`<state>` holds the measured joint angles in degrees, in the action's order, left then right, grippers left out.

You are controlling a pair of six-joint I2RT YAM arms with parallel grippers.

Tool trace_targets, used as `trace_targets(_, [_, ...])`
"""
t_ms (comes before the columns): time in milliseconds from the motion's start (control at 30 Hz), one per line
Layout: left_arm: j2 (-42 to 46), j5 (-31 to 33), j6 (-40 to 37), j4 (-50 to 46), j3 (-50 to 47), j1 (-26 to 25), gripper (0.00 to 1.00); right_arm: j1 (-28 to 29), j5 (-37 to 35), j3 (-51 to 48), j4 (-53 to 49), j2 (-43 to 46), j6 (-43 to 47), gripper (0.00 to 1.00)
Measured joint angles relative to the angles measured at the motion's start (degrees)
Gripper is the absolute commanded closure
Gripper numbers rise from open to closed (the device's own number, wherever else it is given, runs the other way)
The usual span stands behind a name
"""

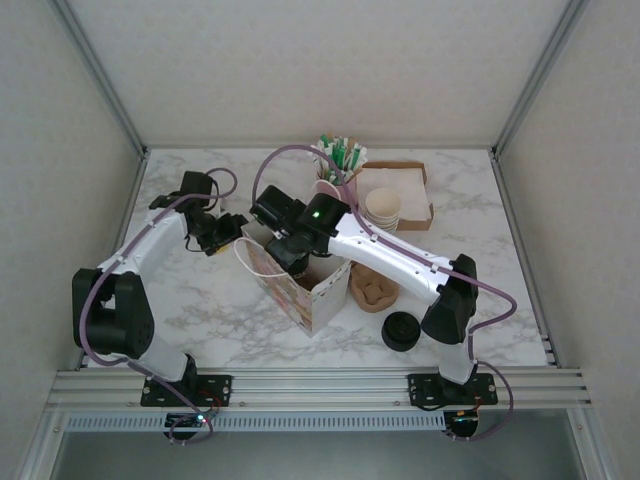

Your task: Pack the takeout coffee

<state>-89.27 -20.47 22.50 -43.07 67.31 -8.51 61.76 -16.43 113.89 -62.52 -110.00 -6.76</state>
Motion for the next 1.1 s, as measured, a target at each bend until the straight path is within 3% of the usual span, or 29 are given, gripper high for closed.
trace_targets(1100, [-1.7,0.0,0.0,-0.7,0.0,0.0,0.34,-0.1,1.5,-2.0,2.1,-3.1,-1.5,0.48])
